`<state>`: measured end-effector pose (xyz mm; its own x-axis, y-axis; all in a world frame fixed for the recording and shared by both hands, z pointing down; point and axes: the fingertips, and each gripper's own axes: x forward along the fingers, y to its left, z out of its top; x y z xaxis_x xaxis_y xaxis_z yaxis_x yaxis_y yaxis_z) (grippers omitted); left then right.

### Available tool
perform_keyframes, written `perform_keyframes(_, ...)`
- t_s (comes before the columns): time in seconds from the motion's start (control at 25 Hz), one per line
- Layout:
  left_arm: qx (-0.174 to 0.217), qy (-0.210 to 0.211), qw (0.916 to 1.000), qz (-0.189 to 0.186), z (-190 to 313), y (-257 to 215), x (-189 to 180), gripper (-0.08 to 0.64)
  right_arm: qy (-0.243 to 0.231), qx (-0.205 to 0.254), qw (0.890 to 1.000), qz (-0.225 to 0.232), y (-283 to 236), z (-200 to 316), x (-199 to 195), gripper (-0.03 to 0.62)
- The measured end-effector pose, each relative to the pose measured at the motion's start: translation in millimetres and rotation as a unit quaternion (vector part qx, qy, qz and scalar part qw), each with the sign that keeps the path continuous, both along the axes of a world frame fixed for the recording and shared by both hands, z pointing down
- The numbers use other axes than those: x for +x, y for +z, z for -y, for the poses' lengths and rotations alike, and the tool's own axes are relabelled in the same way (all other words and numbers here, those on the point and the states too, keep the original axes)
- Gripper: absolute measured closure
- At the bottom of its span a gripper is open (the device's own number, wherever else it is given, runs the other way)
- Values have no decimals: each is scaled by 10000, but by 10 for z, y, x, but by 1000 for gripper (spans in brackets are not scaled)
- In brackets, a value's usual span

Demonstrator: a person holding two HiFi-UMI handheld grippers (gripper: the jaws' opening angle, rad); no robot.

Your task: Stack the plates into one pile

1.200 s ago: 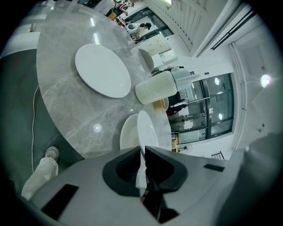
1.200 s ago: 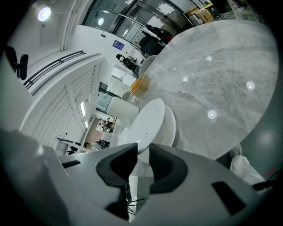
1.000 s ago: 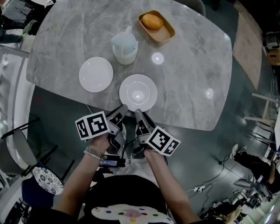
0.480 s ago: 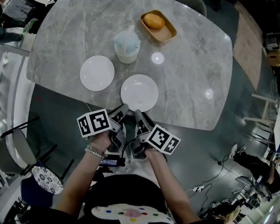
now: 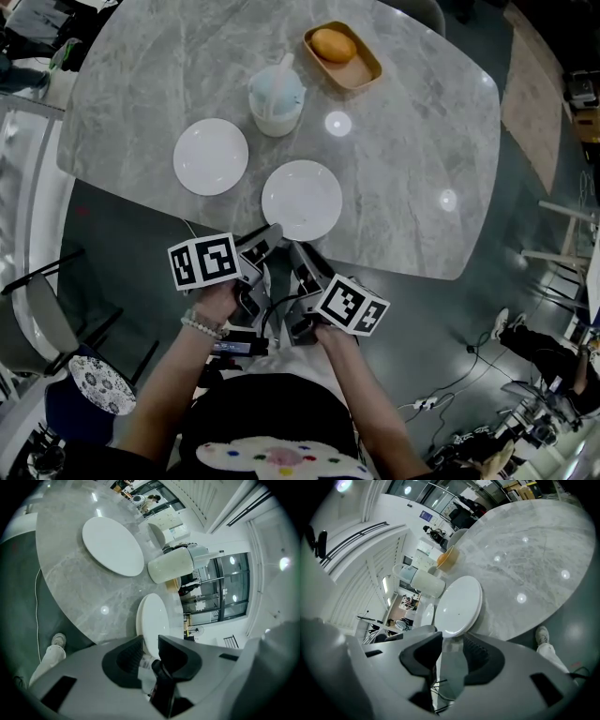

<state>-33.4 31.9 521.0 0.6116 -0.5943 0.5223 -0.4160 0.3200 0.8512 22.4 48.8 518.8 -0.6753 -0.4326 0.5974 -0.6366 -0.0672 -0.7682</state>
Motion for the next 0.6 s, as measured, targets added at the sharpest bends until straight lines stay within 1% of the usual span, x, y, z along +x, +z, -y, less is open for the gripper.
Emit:
perform_keyframes(0.12, 82, 93, 9999, -70, 7, -36, 26, 422, -199, 193, 9996, -99, -29, -9, 18, 456)
perform_keyframes(0.24, 218, 141, 9996, -142, 23, -87, 28, 366, -500, 451, 9977, -46, -146, -22, -70, 442)
perform_keyframes(0.36, 319, 290, 9990, -133, 36, -111, 29, 341, -725, 644, 9952, -96, -222, -27, -138, 440)
perform_keyframes(0.6, 530, 566, 9969, -167, 42, -170, 75, 281, -815, 718, 9940, -92, -266, -20, -184, 440)
